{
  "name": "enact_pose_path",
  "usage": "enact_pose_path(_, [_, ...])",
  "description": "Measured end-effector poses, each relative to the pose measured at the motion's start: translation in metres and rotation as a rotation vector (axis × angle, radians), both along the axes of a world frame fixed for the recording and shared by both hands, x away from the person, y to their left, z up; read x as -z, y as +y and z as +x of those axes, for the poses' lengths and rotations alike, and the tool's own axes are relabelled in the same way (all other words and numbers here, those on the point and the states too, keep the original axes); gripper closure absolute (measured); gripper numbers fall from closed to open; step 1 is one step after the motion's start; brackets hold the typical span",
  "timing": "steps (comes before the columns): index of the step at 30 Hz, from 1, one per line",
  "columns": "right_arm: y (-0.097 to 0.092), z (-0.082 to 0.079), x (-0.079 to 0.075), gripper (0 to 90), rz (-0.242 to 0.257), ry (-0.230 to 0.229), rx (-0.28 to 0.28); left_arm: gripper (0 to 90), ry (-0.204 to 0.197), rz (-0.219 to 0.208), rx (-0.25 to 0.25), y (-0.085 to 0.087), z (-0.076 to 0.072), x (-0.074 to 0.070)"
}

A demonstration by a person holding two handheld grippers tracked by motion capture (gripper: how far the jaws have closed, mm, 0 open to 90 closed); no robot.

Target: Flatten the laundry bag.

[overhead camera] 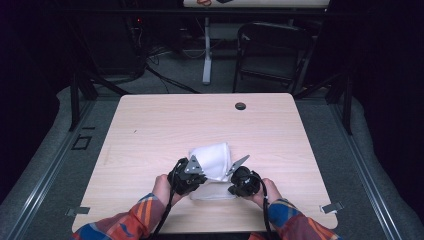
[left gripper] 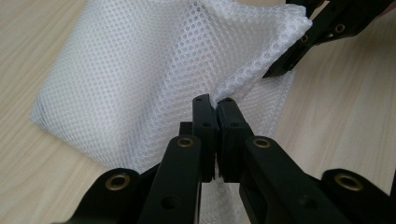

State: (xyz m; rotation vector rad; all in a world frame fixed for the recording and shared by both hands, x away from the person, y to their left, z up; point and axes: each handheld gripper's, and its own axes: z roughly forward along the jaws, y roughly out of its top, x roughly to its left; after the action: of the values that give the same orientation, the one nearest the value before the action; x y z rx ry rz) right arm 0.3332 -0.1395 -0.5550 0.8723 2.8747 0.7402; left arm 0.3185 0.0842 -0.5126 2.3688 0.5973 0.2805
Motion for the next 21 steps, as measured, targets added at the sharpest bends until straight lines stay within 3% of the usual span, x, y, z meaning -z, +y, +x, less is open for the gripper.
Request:
enact_pose_path(18, [-0.001,-0.001,-0.001,90.0,-0.011,0.013,0.022,87.9,-0.021,-0.004,-0.043,0.014,0.001,-0.003])
enact_pose_path(21, [-0.003,0.0,-0.002,90.0,-0.032,0.019,0.015,87.9,-0.02,-0.003,-0.046,0.015,0.001,-0.004])
